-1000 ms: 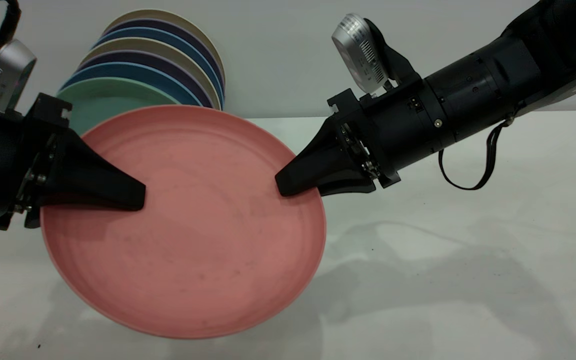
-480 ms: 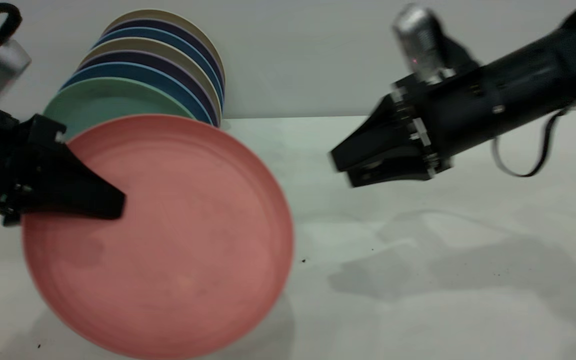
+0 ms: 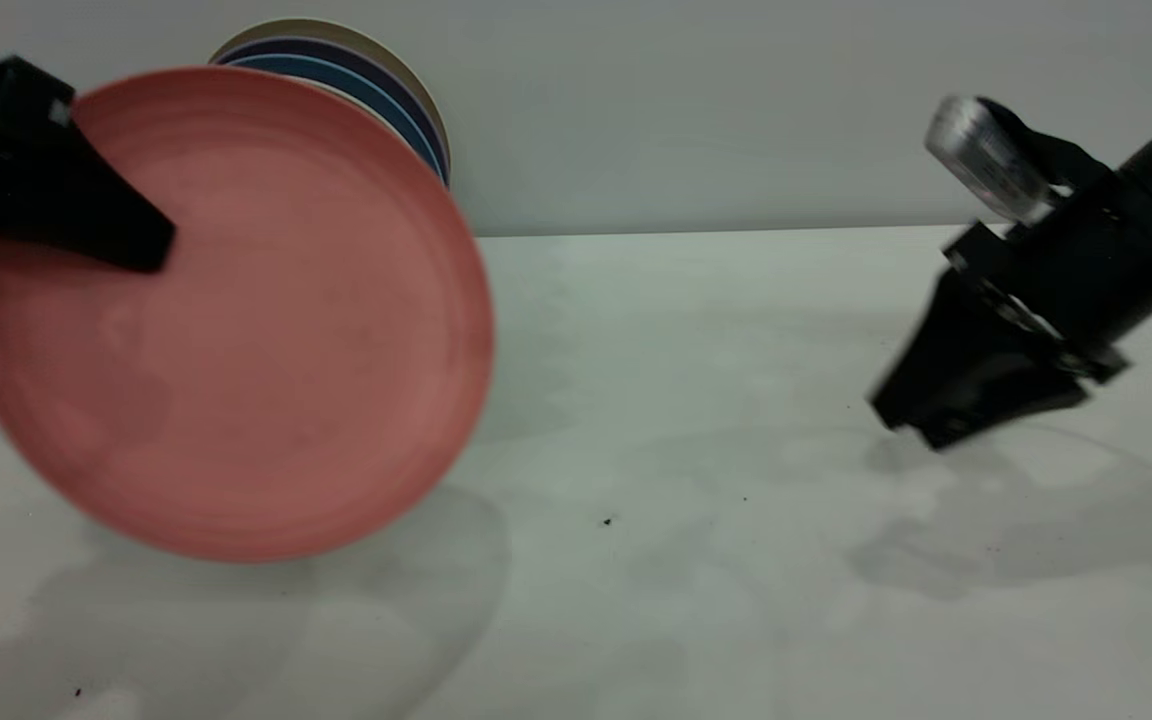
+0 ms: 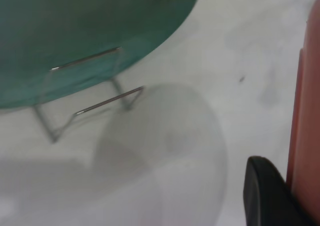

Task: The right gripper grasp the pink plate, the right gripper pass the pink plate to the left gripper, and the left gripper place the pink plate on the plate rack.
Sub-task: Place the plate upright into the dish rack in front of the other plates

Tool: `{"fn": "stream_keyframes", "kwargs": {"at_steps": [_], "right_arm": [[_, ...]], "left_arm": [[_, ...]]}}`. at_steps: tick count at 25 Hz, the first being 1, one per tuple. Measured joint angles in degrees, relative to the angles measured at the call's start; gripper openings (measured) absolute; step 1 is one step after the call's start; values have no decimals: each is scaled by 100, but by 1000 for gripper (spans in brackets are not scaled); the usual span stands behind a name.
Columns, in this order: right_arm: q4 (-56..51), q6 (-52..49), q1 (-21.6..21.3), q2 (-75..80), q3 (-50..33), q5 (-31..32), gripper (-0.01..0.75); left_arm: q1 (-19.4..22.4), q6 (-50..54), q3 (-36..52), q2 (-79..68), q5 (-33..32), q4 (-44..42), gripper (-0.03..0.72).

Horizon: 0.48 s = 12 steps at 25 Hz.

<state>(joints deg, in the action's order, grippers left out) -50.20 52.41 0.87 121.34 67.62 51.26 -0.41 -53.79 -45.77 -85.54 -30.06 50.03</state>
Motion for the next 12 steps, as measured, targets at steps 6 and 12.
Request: {"fn": "stream_keyframes", "kwargs": {"at_steps": [6,12], "right_arm": [[1927,-1700,-6,-442,0,-252,413],[2591,-2355,-6,-741,0,-419,413]], "left_arm": [[0,452,-894,0,-643,-2279,131],[0,-2240,-1245,0,-852,-2892,131]]}}
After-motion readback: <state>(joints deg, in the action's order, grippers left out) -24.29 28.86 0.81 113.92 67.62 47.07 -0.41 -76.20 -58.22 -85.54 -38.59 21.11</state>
